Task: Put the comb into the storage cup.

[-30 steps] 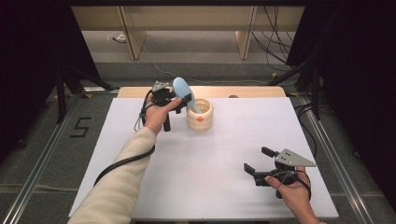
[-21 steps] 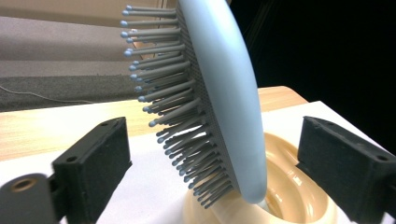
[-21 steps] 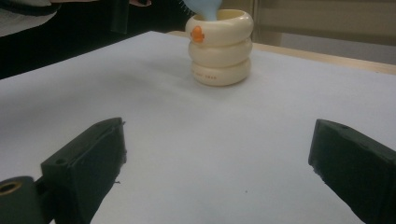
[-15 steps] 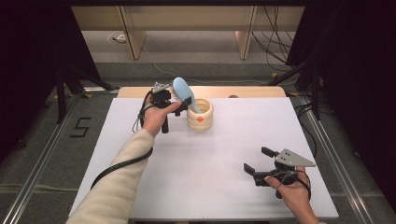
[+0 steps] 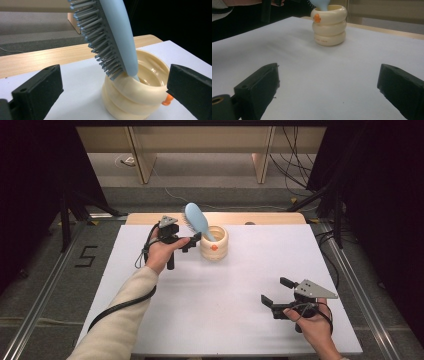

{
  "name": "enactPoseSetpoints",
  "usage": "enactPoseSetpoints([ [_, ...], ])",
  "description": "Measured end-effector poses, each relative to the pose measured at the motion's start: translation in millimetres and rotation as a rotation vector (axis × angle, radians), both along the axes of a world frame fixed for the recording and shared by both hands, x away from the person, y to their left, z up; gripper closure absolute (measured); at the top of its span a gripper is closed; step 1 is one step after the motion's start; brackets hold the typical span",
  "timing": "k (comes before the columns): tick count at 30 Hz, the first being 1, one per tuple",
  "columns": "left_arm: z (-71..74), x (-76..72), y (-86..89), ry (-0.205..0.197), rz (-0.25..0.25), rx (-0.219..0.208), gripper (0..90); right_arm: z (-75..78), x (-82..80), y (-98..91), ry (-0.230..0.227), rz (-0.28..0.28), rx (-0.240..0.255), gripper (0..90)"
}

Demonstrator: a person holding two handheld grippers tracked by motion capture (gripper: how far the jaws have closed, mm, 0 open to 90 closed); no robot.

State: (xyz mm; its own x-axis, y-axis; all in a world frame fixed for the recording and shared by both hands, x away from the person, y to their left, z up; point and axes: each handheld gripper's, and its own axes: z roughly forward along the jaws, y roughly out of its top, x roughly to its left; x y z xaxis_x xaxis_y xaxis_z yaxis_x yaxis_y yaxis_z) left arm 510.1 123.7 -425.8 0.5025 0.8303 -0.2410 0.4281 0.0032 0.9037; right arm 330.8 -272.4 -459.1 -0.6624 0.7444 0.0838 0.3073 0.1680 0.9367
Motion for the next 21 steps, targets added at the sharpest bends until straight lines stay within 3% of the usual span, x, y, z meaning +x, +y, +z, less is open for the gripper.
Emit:
enactPoseSetpoints([
  [21, -9.4, -32.8, 14.2, -0.008, -0.013, 0.036, 0.7, 1.2, -0.5, -0.5, -0.001, -0.001, -0.001, 5.1],
])
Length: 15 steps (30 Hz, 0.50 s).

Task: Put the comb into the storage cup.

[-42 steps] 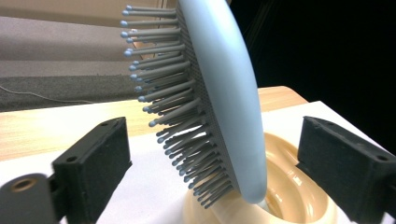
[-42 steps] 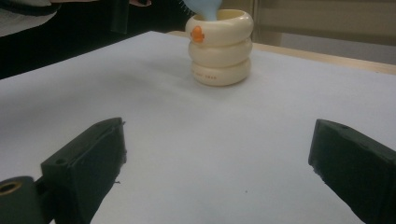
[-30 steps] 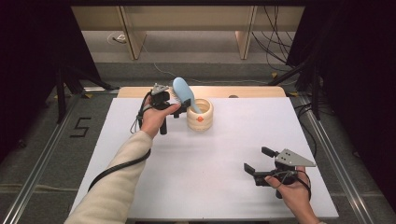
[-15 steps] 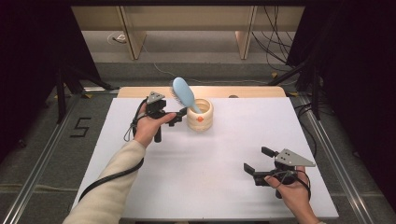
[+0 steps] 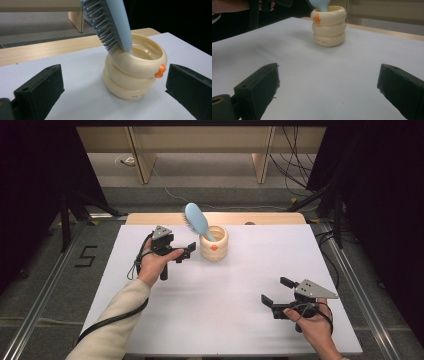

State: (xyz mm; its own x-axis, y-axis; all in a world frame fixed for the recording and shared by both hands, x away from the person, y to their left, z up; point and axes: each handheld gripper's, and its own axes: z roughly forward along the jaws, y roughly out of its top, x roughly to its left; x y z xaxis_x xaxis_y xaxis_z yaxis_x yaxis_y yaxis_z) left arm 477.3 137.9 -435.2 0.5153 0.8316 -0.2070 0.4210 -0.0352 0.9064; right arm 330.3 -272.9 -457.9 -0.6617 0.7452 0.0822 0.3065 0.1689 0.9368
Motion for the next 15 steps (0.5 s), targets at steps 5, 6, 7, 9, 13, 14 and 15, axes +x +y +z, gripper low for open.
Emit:
enactPoseSetpoints([
  [5, -0.5, -9.6, 2.5, -0.004, -0.01, 0.009, 0.7, 0.1, 0.1, -0.6, -0.004, 0.0, 0.001, 5.1],
  [6, -0.7, -11.2, 3.5, -0.005, -0.012, 0.013, 0.7, 0.1, 0.1, -0.6, -0.003, -0.001, 0.002, 5.1],
  [7, -1.0, -12.9, 4.4, -0.005, -0.012, 0.014, 0.7, 0.1, 0.1, -0.6, -0.004, 0.0, 0.002, 5.1],
  [9, -1.9, -16.3, 6.2, -0.005, -0.011, 0.016, 0.7, 0.3, 0.1, -0.4, -0.006, 0.001, 0.002, 5.1],
  [13, -5.0, -25.9, 8.4, -0.002, -0.023, 0.03, 0.9, 0.5, -0.3, -0.1, -0.006, 0.002, -0.001, 5.1],
  [14, -5.5, -28.5, 8.7, -0.002, -0.027, 0.03, 0.9, 0.6, -0.3, -0.1, -0.007, 0.002, 0.0, 5.1],
  [15, -5.5, -30.8, 9.0, -0.001, -0.031, 0.03, 0.9, 0.6, -0.2, -0.1, -0.007, 0.003, 0.001, 5.1],
])
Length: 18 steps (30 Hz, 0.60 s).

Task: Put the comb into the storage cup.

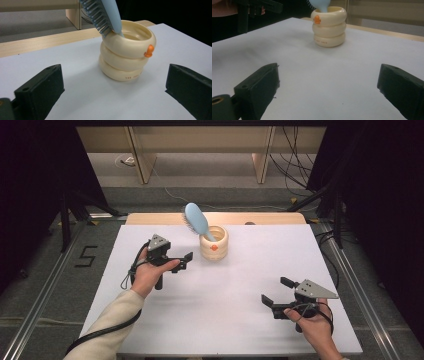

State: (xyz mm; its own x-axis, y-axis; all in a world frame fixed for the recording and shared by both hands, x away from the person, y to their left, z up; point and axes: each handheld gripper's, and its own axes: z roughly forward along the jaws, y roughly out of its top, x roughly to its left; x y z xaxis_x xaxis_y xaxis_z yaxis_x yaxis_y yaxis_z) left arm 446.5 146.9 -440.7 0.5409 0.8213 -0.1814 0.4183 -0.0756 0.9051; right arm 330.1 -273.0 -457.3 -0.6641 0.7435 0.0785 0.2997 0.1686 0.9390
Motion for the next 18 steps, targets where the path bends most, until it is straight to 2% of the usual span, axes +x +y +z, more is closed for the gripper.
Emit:
enactPoseSetpoints([
  [4, 3.5, -6.4, 1.0, 0.001, -0.016, -0.012, 0.8, 0.0, -0.1, 0.0, 0.0, 0.001, -0.001, 5.1],
  [7, 5.3, -10.5, 1.2, -0.012, -0.018, -0.002, 0.9, 0.4, -0.3, -0.2, -0.001, 0.0, -0.001, 5.1],
  [18, 0.6, -32.5, 8.7, -0.023, -0.034, 0.026, 1.5, 1.2, -0.5, -0.8, -0.005, -0.001, 0.001, 5.1],
])
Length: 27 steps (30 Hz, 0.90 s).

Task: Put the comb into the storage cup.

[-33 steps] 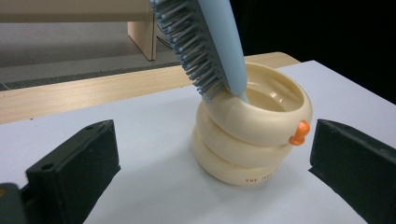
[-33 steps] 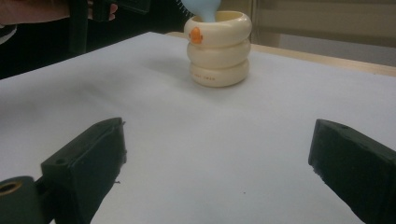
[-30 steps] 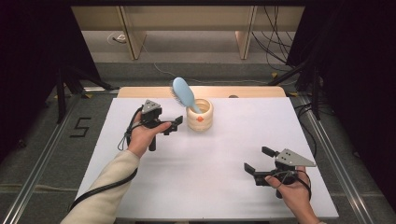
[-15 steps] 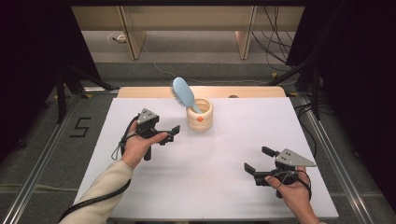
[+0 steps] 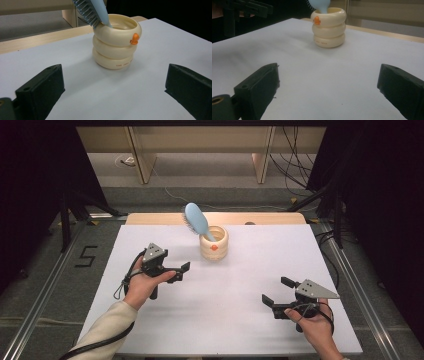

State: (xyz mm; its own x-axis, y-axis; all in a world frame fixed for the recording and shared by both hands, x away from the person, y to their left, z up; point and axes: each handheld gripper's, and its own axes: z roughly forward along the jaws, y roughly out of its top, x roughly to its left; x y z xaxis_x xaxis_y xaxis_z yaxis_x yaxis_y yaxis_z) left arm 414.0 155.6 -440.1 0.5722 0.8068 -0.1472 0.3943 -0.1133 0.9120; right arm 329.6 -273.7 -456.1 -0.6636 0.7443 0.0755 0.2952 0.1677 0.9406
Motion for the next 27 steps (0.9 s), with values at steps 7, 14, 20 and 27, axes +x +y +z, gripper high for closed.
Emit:
enactPoseSetpoints([
  [7, -4.0, -14.0, 5.3, 0.018, -0.015, -0.013, 1.9, -0.3, 0.0, 0.5, 0.001, 0.002, -0.002, 5.1],
  [14, -7.5, -20.8, 8.6, 0.004, -0.019, 0.028, 2.0, -0.3, 0.0, 0.5, 0.0, 0.002, -0.003, 5.1],
  [20, -12.1, -28.3, 11.4, -0.005, -0.029, 0.056, 2.4, -0.3, 0.0, 0.2, 0.002, 0.001, -0.001, 5.1],
  [27, -15.1, -38.3, 14.6, -0.013, -0.04, 0.065, 3.1, -0.4, -0.1, 0.7, 0.002, 0.002, -0.005, 5.1],
])
